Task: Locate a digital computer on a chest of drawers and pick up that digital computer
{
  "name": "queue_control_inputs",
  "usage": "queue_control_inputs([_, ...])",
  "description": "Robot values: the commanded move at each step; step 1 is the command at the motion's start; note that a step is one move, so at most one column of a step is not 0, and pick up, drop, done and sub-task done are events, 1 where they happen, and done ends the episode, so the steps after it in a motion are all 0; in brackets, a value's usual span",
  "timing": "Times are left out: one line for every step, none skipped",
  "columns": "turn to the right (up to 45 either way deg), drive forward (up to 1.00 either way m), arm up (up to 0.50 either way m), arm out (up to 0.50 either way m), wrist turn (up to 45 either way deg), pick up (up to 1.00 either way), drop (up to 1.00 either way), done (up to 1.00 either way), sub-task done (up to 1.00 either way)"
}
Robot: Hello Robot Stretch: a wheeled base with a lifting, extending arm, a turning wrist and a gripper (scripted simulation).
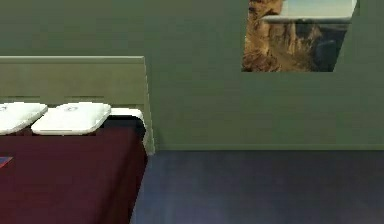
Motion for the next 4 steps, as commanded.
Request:
queue_control_inputs([45.0,0.00,0.00,0.00,0.0,0.00,0.00,0.00,0.00])
queue_control_inputs([39.0,0.00,0.00,0.00,0.0,0.00,0.00,0.00,0.00])
queue_control_inputs([0.0,1.00,0.00,0.00,0.0,0.00,0.00,0.00,0.00])
queue_control_inputs([3.0,0.00,0.00,0.00,0.0,0.00,0.00,0.00,0.00])
